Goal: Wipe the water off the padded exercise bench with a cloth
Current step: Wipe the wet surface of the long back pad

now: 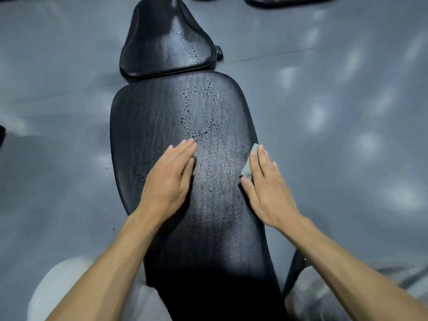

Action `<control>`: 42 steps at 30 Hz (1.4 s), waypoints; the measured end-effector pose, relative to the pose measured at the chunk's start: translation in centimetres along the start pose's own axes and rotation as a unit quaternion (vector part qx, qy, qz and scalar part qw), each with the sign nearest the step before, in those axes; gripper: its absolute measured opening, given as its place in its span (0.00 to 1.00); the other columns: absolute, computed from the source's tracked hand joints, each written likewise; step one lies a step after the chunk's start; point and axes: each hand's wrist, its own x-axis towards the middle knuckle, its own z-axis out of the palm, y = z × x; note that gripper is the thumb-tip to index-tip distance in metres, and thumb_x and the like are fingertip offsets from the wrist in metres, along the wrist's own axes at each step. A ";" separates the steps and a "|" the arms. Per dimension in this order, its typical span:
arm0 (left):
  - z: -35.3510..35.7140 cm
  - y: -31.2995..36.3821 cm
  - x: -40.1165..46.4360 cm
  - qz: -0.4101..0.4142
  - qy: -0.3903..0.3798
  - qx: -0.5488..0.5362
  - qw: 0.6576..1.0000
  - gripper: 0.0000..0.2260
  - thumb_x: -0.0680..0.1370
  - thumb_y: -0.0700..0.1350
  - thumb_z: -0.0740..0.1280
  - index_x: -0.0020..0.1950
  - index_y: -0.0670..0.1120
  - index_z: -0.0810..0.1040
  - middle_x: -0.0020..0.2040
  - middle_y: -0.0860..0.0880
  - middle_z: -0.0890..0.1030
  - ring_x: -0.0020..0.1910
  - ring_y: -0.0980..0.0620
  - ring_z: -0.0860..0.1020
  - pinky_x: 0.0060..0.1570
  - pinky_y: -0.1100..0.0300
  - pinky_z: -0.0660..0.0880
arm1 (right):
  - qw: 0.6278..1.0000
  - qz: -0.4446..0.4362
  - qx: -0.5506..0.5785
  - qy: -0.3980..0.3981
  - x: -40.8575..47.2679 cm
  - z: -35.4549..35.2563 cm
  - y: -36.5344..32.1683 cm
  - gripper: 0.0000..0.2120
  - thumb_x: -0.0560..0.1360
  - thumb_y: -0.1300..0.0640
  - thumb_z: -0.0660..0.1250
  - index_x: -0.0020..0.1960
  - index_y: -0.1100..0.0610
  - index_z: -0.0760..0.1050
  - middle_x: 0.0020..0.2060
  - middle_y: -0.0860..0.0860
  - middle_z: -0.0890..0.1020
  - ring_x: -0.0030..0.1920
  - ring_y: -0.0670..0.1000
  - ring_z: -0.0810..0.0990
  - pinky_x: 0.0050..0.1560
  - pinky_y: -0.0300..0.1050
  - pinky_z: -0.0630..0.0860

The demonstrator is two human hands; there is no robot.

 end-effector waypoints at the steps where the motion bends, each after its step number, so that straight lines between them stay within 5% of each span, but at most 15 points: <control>1: -0.1 0.0 0.2 -0.011 0.010 0.000 1.000 0.19 0.84 0.45 0.58 0.74 0.42 0.75 0.74 0.47 0.74 0.75 0.53 0.69 0.79 0.61 0.56 | 1.000 0.012 -0.009 0.006 0.8 0.1 -0.3 0.35 0.83 0.39 0.42 0.83 0.56 0.39 0.82 0.52 0.38 0.82 0.50 0.36 0.82 0.52 0.42; 5: 0.6 0.3 0.4 0.025 0.001 0.017 1.000 0.20 0.84 0.45 0.56 0.74 0.40 0.74 0.74 0.45 0.74 0.76 0.49 0.70 0.79 0.51 0.60 | 0.998 0.037 -0.027 0.036 1.7 0.9 -2.8 0.36 0.83 0.40 0.43 0.83 0.58 0.39 0.82 0.53 0.38 0.82 0.52 0.35 0.82 0.54 0.41; 10: 0.0 -0.7 0.2 0.032 0.001 0.026 0.999 0.24 0.83 0.43 0.52 0.76 0.39 0.71 0.77 0.43 0.71 0.78 0.45 0.67 0.79 0.47 0.60 | 0.990 -0.070 -0.118 -0.016 -2.8 1.6 -3.4 0.34 0.84 0.39 0.40 0.83 0.56 0.39 0.83 0.50 0.40 0.82 0.49 0.37 0.82 0.57 0.45; 16: -0.6 -2.5 -0.9 0.005 -0.013 0.033 0.999 0.23 0.83 0.41 0.55 0.78 0.41 0.69 0.78 0.44 0.69 0.78 0.46 0.66 0.79 0.48 0.57 | 0.995 0.075 -0.056 0.042 1.9 1.3 -4.8 0.37 0.83 0.38 0.41 0.83 0.59 0.39 0.83 0.53 0.40 0.82 0.52 0.37 0.81 0.55 0.43; 21: -1.5 -3.8 -2.0 -0.020 -0.004 0.029 0.999 0.22 0.84 0.43 0.55 0.76 0.40 0.71 0.77 0.44 0.71 0.78 0.46 0.67 0.79 0.52 0.56 | 0.982 -0.108 -0.152 -0.018 -1.4 2.3 -5.9 0.34 0.85 0.40 0.40 0.83 0.58 0.41 0.83 0.52 0.42 0.82 0.51 0.39 0.82 0.56 0.46; 27: -2.3 -4.8 -2.8 -0.034 0.010 0.026 0.999 0.22 0.83 0.43 0.55 0.76 0.40 0.71 0.76 0.45 0.71 0.78 0.46 0.66 0.79 0.50 0.56 | 0.995 0.061 -0.071 0.036 0.1 2.0 -5.5 0.35 0.83 0.39 0.39 0.83 0.59 0.40 0.83 0.53 0.41 0.82 0.51 0.37 0.81 0.56 0.44; 33: -2.3 -4.9 -3.0 -0.036 0.013 0.022 0.999 0.21 0.83 0.42 0.55 0.76 0.41 0.72 0.76 0.45 0.72 0.78 0.46 0.66 0.79 0.50 0.56 | 0.985 -0.116 -0.128 -0.014 -0.8 3.9 -9.9 0.34 0.85 0.39 0.43 0.83 0.58 0.42 0.83 0.53 0.42 0.82 0.51 0.37 0.82 0.56 0.42; 39: -2.7 -5.3 -3.3 -0.045 0.026 0.018 0.998 0.21 0.83 0.42 0.56 0.75 0.40 0.73 0.75 0.44 0.73 0.77 0.45 0.67 0.79 0.51 0.56 | 0.994 0.017 -0.106 0.029 -0.1 2.8 -7.7 0.34 0.84 0.41 0.41 0.83 0.59 0.42 0.83 0.53 0.43 0.82 0.51 0.39 0.81 0.58 0.46; 42: -2.8 -5.3 -3.3 -0.044 0.021 0.018 0.999 0.21 0.83 0.42 0.56 0.75 0.40 0.72 0.76 0.44 0.72 0.78 0.45 0.67 0.79 0.50 0.56 | 0.993 -0.071 -0.096 -0.011 -1.3 4.5 -11.7 0.34 0.85 0.40 0.40 0.83 0.59 0.40 0.82 0.54 0.40 0.82 0.53 0.36 0.82 0.56 0.41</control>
